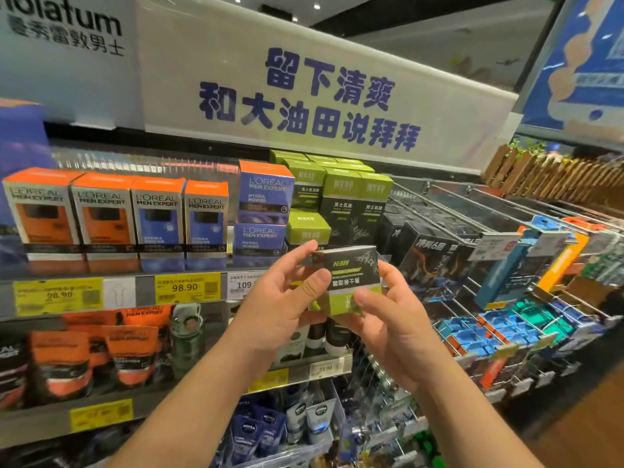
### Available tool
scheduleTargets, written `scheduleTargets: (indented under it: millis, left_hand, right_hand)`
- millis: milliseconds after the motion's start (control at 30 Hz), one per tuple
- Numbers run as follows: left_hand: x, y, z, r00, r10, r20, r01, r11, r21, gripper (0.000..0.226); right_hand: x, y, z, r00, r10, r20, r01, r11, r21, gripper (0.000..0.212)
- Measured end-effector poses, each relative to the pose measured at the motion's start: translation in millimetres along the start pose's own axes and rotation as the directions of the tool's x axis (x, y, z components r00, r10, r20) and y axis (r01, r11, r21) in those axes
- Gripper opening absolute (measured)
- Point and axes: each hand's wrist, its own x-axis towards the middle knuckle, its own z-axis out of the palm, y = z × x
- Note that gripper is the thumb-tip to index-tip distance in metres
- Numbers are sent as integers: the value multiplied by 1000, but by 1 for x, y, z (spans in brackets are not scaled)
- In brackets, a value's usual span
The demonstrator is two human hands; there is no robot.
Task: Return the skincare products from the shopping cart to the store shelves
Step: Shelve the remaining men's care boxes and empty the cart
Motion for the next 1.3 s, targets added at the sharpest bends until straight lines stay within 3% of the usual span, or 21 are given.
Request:
scheduleTargets:
  millis: [200, 300, 467, 600, 933, 1300]
  left_hand:
    - [11, -10, -2, 1000, -31, 0, 31, 999, 21, 58]
    - [14, -23, 1, 997, -82, -15, 82, 997, 5, 71]
    - [19, -31, 17, 991, -129, -16, 117, 938, -327, 64]
    - [28, -29, 23, 994, -105, -38, 74, 874, -480, 66]
    - [39, -5, 15, 996, -64, -69, 38, 943, -330, 25]
    - [52, 8, 3, 988, -136, -66, 123, 977, -174, 17]
  right_hand:
    - [12, -9, -6, 999, -44, -10, 42, 982, -185, 62]
    - [23, -22, -6, 992, -112, -64, 86, 945, -315, 67]
    - [40, -29, -4, 968, -225, -108, 154, 879, -451, 71]
    - [47, -32, -8, 973, -226, -40, 165, 810, -563, 57]
    - [81, -68, 6, 945, -321, 67, 285, 703, -652, 52]
    - [116, -68, 11, 903, -361, 232, 396, 492, -775, 41]
